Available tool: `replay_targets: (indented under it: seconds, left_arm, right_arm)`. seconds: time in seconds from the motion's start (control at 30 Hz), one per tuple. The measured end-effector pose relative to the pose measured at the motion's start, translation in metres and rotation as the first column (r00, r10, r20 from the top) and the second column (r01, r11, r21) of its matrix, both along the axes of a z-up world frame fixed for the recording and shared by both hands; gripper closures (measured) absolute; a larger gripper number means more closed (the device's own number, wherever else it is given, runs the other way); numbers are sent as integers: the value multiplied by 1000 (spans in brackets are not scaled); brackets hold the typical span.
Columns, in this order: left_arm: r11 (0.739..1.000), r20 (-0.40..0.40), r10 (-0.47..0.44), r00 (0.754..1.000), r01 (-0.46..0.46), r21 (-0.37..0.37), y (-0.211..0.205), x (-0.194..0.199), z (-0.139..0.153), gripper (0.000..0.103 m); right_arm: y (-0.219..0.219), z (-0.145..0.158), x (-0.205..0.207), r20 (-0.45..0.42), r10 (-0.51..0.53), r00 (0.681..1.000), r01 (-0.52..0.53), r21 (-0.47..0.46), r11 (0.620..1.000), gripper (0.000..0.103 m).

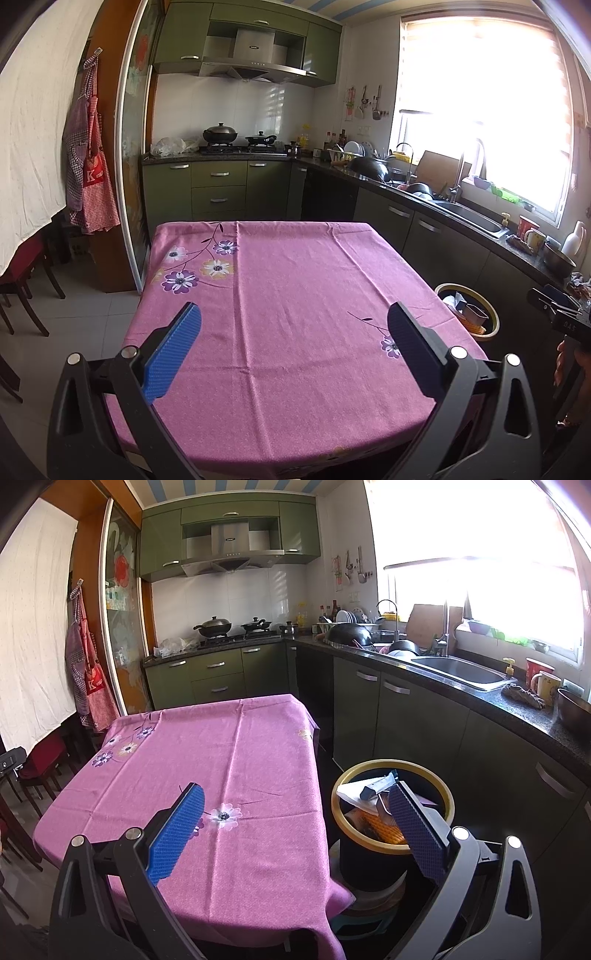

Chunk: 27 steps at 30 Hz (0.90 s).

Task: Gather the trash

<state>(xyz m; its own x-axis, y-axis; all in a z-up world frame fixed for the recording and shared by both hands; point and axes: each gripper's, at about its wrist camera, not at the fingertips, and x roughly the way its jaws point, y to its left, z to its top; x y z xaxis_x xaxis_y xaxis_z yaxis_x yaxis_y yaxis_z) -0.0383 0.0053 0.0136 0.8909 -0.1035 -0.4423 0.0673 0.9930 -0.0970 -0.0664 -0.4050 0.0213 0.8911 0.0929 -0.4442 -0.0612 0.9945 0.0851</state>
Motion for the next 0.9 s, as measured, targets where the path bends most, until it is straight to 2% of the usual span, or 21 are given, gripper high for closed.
replay_targets:
  seconds: [0.9]
  left_arm:
    - [1000, -20, -11, 1000, 11, -2, -1, 4, -1, 7]
  right_arm:
    - [1, -3, 2, -7, 3, 1000, -3, 0, 1000, 5]
